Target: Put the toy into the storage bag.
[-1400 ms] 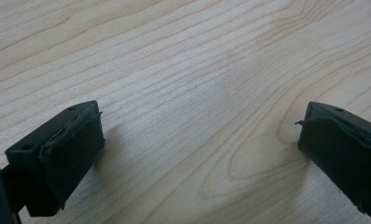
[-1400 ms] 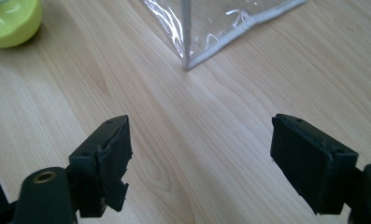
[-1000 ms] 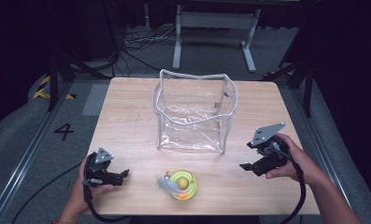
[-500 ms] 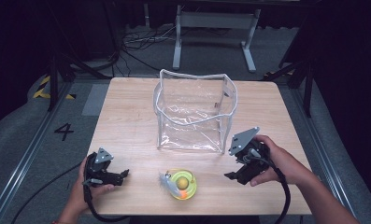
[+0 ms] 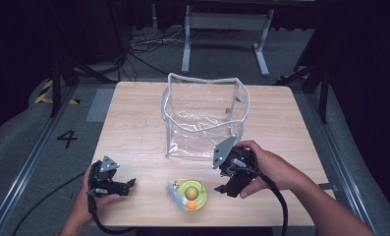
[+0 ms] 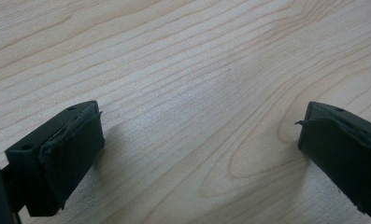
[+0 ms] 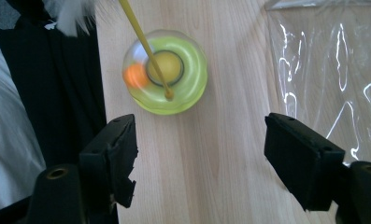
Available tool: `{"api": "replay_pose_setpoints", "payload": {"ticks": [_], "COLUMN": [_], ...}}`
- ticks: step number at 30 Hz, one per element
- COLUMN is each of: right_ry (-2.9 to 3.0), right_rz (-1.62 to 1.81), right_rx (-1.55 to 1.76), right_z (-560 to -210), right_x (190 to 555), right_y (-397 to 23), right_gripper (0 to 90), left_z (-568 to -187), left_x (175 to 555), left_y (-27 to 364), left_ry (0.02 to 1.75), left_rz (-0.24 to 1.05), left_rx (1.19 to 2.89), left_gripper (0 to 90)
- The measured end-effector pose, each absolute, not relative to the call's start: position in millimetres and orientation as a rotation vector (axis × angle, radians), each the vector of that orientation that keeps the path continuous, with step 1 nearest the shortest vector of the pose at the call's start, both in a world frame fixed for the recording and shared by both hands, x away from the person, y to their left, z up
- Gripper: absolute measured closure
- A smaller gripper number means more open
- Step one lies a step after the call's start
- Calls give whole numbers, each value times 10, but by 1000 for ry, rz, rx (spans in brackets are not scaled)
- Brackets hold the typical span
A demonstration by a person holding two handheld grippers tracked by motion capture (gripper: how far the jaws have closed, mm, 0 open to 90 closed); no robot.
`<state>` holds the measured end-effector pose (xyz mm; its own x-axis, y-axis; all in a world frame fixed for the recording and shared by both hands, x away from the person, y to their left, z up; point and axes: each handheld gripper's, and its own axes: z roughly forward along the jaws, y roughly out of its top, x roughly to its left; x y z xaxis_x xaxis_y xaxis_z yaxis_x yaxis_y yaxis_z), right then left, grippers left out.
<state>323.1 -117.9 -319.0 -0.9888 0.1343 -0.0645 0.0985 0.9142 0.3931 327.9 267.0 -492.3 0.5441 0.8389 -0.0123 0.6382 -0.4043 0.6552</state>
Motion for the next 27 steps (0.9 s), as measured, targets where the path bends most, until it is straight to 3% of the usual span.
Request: {"api": "replay_pose_setpoints", "payload": {"ticks": [17, 22, 27], "right_ry": [3017, 3026, 3026], "right_rz": [600, 585, 529], "right_rx": [45, -1, -35], "right_z": [-3085, -3065, -3029], "right_x": [3188, 3171, 3195], "right_y": [-836, -743, -654], "right_gripper": [375, 474, 658], "left_z": [-4923, -4923, -4924], "left_x": [3277, 3277, 3276], "left_y": [2670, 2670, 2669], "left_ry": [1189, 1188, 1191], "left_rz": [429, 428, 428], "left_rx": [2170, 2170, 2168], "left_gripper": [5, 5, 6]}}
